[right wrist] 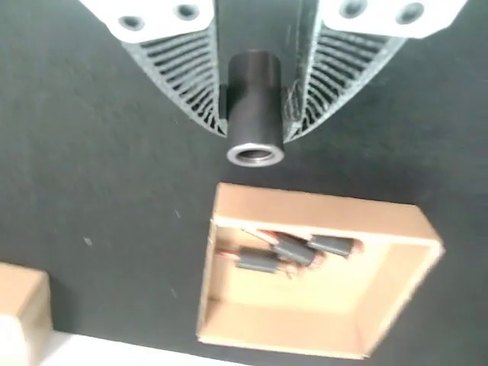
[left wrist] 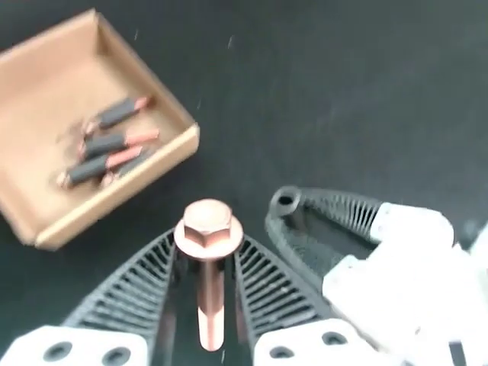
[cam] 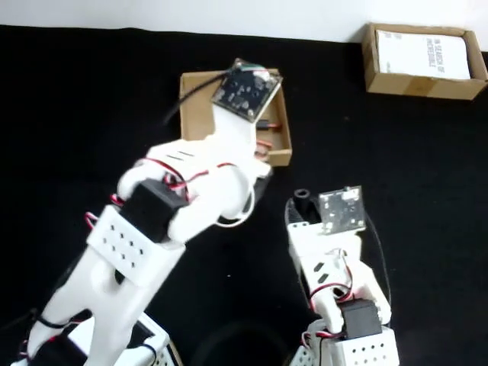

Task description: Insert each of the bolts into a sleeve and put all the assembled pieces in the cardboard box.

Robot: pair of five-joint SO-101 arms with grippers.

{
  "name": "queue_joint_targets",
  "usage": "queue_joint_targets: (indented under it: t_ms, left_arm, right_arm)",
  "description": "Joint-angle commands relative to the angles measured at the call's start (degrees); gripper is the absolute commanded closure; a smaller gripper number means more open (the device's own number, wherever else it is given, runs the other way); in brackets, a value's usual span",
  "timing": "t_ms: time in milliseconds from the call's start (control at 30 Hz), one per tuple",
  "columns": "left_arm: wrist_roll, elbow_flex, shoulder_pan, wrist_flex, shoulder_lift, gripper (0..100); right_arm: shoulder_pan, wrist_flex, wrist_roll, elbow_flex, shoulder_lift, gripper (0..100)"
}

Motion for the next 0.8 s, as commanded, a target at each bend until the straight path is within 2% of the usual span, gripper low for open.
queue_joint_targets:
  t_ms: [0, 133, 233, 333, 600, 767]
  left_arm:
    - [-0.2, 11.8, 0.6, -19.5, -4.4, 99]
    - [-0.2, 21.4, 0.7, -35.4, -7.0, 99]
    - [0.1, 23.3, 0.7, -40.9, -7.9, 99]
    - [0.1, 23.3, 0.9, -41.9, -7.9, 99]
    - [0.3, 23.8, 6.9, -41.6, -7.6, 99]
    - [3.8, 26.1, 8.7, -41.3, -7.7, 99]
  right_arm:
    - [-4.0, -1.4, 0.4, -0.4, -0.6, 99.1]
    - [-6.5, -1.5, 0.4, -0.4, -0.6, 99.1]
    - [-6.5, -1.5, 0.4, -0.4, -0.6, 99.1]
    - [-6.2, -1.5, 0.4, -0.4, -0.6, 99.1]
    - [-6.2, -1.5, 0.4, -0.4, -0.6, 99.1]
    - [-6.1, -1.5, 0.4, -0.7, -0.6, 99.1]
